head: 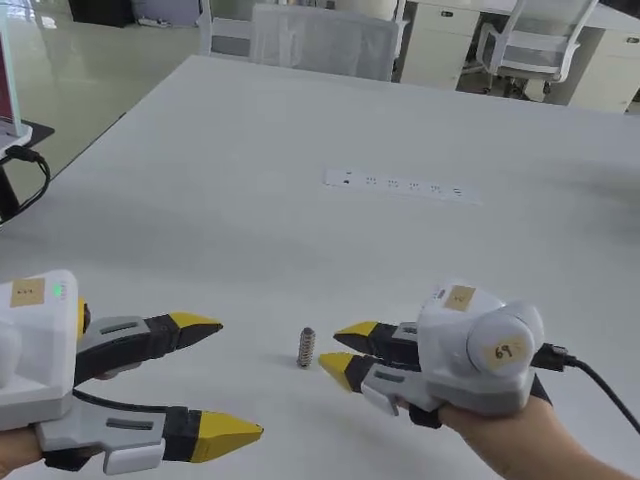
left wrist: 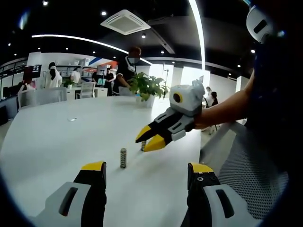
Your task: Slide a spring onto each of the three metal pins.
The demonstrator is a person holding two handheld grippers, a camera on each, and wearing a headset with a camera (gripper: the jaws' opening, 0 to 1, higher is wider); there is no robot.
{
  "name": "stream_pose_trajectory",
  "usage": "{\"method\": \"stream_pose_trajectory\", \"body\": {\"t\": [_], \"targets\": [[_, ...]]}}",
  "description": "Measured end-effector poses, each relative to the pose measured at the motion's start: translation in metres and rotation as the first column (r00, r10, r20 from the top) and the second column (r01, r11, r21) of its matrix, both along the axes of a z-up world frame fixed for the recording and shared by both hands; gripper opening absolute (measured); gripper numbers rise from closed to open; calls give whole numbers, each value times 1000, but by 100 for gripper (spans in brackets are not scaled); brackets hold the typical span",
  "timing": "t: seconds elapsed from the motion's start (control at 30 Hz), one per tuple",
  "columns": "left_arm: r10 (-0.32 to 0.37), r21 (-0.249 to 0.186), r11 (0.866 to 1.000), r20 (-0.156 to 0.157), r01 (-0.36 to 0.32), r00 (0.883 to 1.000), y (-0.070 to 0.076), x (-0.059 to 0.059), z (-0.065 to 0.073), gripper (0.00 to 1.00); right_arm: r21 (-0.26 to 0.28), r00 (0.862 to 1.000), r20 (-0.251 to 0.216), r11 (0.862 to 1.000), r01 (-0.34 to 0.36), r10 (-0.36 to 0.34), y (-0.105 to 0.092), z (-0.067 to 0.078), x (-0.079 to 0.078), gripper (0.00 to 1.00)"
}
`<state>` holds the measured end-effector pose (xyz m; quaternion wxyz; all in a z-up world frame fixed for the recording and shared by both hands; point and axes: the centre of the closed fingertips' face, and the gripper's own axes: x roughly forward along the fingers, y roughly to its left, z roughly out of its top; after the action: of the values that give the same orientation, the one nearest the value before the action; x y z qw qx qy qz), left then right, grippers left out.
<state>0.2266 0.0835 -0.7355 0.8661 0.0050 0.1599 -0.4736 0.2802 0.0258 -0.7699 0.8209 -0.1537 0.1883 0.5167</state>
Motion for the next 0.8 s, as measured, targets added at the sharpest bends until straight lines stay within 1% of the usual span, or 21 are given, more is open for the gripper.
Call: {"method": "stream_pose_trajectory", "body": {"t": [0.03, 0.1, 0.17, 0.27, 0.4, 0.47, 0.5, 0.53, 0.57, 0.67, 0.8], "targets": [[-1, 1, 1000, 0, 1, 1000, 0, 0, 0, 66, 1, 1000, -1, 1000, -4, 4, -1, 2, -3, 17], [-4, 5, 1000, -1, 4, 1000, -1, -1, -1, 66, -6, 1000, -23, 1000, -10, 10, -3, 2, -8, 17], [-4, 8, 1000, -2, 4, 1000, -1, -1, -2, 66, -6, 1000, -14, 1000, -27, 27, -7, 5, -14, 17], [0, 4, 1000, -4, 0, 1000, -1, 0, -2, 66, -12, 999, -30, 999, -37, 37, -14, 7, -23, 18], [-4, 7, 1000, -6, 4, 1000, -4, 0, -4, 66, -25, 999, -28, 999, -45, 44, -28, 9, -30, 19], [-6, 7, 1000, -6, 6, 1000, -6, 0, -4, 66, -30, 999, -33, 999, -41, 40, -36, 9, -32, 20], [-7, 7, 1000, -5, 7, 1000, -7, 0, -4, 66, -28, 998, -46, 999, -35, 34, -38, 8, -33, 20], [-8, 6, 1000, -5, 8, 1000, -8, 1, -3, 66, -28, 999, -48, 999, -28, 26, -41, 9, -34, 21], [-8, 5, 1000, -4, 8, 1000, -9, 1, -3, 67, -30, 999, -31, 999, -25, 24, -44, 11, -34, 21], [-9, 3, 1000, -2, 9, 1000, -11, 2, -3, 67, -22, 1000, -26, 1000, -6, 5, -55, 16, -35, 22], [-11, 10, 1000, -1, 11, 1000, -12, 2, -4, 68, -26, 999, -11, 999, 33, -33, -77, 21, -31, 22]]}}
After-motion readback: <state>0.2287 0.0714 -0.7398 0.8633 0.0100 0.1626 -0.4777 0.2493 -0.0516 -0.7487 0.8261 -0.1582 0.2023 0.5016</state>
